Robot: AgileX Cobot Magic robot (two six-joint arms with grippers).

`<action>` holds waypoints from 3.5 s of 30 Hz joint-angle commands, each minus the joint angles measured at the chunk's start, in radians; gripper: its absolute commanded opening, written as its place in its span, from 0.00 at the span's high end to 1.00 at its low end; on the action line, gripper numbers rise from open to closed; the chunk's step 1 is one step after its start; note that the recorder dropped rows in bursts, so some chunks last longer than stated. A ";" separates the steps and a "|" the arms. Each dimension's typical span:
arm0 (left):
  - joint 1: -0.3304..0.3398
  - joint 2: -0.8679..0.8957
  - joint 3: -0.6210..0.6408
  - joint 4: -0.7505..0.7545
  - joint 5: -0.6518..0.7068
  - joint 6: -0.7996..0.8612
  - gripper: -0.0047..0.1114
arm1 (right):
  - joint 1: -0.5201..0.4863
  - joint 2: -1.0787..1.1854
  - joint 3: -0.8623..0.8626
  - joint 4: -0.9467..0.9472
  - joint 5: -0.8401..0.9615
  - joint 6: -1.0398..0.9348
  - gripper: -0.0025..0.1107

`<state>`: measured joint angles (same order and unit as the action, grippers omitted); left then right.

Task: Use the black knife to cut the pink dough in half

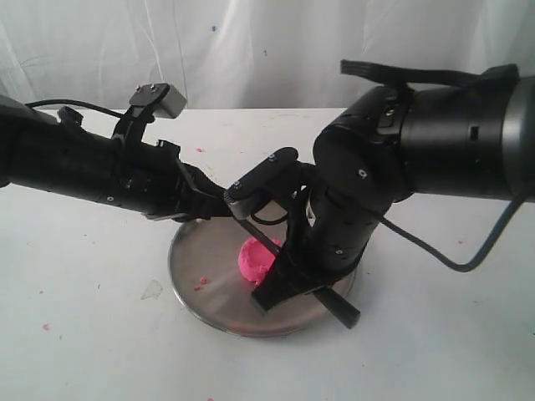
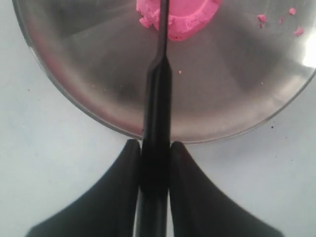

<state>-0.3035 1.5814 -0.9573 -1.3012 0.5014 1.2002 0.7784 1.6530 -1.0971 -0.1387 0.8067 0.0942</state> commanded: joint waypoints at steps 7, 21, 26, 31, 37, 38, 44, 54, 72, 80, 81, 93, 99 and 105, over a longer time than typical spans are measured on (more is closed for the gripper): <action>0.004 0.172 -0.023 -0.188 -0.016 0.169 0.96 | -0.002 0.038 -0.009 -0.021 -0.024 0.032 0.98; 0.004 0.234 -0.104 -0.211 -0.014 0.201 0.96 | -0.002 0.038 -0.009 -0.021 -0.024 0.042 0.98; 0.004 0.261 -0.104 -0.243 -0.036 0.235 0.96 | -0.002 0.038 -0.009 -0.021 -0.024 0.042 0.98; 0.004 0.312 -0.104 -0.354 -0.019 0.346 0.96 | -0.002 0.038 -0.009 -0.019 -0.027 0.043 0.98; 0.004 0.332 -0.104 -0.443 -0.030 0.442 0.96 | -0.002 0.038 -0.009 -0.044 -0.041 0.058 0.98; 0.004 0.335 -0.104 -0.443 -0.030 0.452 0.96 | -0.002 0.040 -0.009 -0.055 -0.045 0.069 0.98; 0.004 0.364 -0.104 -0.443 -0.026 0.478 0.96 | -0.002 0.073 -0.009 -0.082 -0.048 0.094 0.98; 0.004 0.451 -0.139 -0.443 -0.003 0.488 0.96 | -0.002 0.104 -0.009 -0.094 -0.052 0.094 0.98; 0.004 0.412 -0.149 -0.443 -0.174 0.503 0.96 | -0.002 0.142 -0.006 -0.086 -0.063 0.094 0.98; 0.004 0.420 -0.149 -0.443 -0.161 0.503 0.96 | -0.002 0.142 -0.006 -0.086 -0.067 0.094 0.98; 0.004 0.420 -0.149 -0.443 -0.156 0.503 0.96 | -0.002 0.142 -0.006 -0.086 -0.067 0.094 0.98; 0.002 0.467 -0.149 -0.443 -0.097 0.505 0.96 | -0.002 0.142 -0.006 -0.086 -0.071 0.094 0.98; 0.002 0.469 -0.149 -0.443 -0.107 0.505 0.96 | -0.002 0.142 -0.006 -0.086 -0.071 0.094 0.98; 0.002 0.469 -0.149 -0.443 -0.107 0.505 0.96 | -0.002 0.152 -0.006 -0.086 -0.075 0.094 0.98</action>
<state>-0.3012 2.0423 -1.1112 -1.7225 0.3923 1.7031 0.7784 1.7994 -1.1020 -0.2234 0.7413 0.1823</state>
